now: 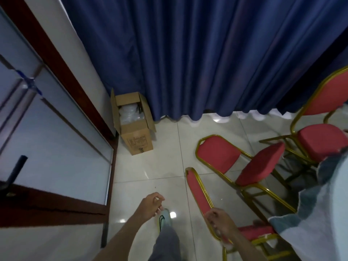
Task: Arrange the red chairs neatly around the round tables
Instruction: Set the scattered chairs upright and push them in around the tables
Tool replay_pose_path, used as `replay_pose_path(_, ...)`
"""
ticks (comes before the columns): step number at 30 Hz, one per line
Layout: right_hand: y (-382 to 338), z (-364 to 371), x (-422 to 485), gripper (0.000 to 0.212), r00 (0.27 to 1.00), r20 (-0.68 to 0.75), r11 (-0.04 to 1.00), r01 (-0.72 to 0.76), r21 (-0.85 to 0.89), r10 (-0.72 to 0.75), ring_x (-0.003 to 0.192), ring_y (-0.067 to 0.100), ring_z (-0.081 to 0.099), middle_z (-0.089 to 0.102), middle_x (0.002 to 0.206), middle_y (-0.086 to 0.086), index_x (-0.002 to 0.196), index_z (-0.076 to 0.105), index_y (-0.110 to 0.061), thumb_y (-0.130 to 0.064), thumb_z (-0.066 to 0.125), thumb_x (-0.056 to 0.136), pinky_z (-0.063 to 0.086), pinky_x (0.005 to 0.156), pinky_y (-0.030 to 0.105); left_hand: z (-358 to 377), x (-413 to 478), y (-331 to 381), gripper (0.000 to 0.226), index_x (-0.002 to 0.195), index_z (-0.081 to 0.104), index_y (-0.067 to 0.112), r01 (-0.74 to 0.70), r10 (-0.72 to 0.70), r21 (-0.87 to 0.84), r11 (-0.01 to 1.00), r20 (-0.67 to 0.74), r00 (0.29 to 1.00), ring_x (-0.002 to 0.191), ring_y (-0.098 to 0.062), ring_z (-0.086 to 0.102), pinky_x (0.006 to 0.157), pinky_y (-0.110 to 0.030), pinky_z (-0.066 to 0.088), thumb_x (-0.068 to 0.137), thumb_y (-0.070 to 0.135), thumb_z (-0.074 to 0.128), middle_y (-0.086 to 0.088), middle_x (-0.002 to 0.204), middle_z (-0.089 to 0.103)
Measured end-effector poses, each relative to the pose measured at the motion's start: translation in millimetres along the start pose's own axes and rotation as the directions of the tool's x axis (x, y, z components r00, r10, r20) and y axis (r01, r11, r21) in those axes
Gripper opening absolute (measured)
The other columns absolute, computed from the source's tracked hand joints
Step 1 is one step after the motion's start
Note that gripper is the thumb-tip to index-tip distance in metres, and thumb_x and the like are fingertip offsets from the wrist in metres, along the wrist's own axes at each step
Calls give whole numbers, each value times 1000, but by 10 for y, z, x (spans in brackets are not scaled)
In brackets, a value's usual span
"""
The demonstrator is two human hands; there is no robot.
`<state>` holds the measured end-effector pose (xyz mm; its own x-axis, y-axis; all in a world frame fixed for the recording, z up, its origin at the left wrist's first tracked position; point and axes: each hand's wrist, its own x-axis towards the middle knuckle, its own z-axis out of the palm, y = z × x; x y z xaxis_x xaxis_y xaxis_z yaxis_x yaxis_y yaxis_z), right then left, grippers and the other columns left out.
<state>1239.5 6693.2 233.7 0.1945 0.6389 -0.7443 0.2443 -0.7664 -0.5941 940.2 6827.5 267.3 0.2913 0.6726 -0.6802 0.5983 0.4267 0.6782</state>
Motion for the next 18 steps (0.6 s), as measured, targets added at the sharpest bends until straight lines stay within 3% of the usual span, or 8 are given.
replay_pose_path(2,-162,-7,323,20,999,-8,999,-47,-14,47,50,0,57,66,64,-7,84,70,-12,-10,58,101,43,50,16,-151,340,80,17,98,68,14,32,-32,-36,999,-1,999,56,-12,62,54,-25,46,96,14,52,-9,74,72)
replay_pose_path(4,-267,5,563,19,995,24,995,-94,-38,95,60,6,64,69,77,5,85,71,-7,3,60,96,48,59,20,-236,590,133,17,98,69,13,63,-64,-39,997,-8,998,57,-12,63,54,-25,47,98,10,52,-16,79,74)
replay_pose_path(7,-310,68,972,32,994,58,991,-82,-108,89,75,13,68,73,80,-1,78,75,-23,4,65,92,56,78,31,-296,1037,178,14,98,69,15,88,-88,-9,996,3,996,59,-12,64,57,-25,49,100,15,54,-13,81,76)
replay_pose_path(8,-291,66,1113,34,995,54,986,-79,-147,88,77,10,68,73,77,-4,75,75,-28,0,66,91,56,79,29,-285,1210,178,14,97,69,16,91,-91,15,996,17,996,59,-12,64,58,-25,50,100,18,56,-11,80,76)
replay_pose_path(10,-333,24,1306,34,993,23,979,-114,-167,119,79,9,69,74,78,-6,76,75,-32,-3,67,91,53,76,23,-262,1531,162,14,96,69,17,76,-82,94,993,64,995,60,-10,66,60,-25,50,100,24,57,-5,79,77)
replay_pose_path(13,-345,-77,1618,21,983,-50,978,-179,-110,175,72,2,68,75,87,-2,86,76,-20,-4,65,94,51,67,13,-180,2011,87,13,95,68,18,66,-81,150,987,102,991,62,-9,68,63,-25,51,99,27,59,-1,79,77)
replay_pose_path(15,-300,-150,1863,21,981,-64,972,-190,-136,183,72,-6,64,72,88,-10,88,73,-25,-9,62,97,44,63,4,-124,2289,37,12,94,68,19,64,-81,146,987,108,991,64,-10,68,63,-27,52,100,26,59,-2,80,77)
replay_pose_path(18,-94,-184,2261,19,981,-70,966,-192,-173,182,85,2,67,72,94,-11,92,72,-28,-17,60,100,45,64,6,43,2677,-97,11,96,68,20,79,-95,140,987,116,989,65,-11,70,62,-29,53,100,26,60,-3,81,77)
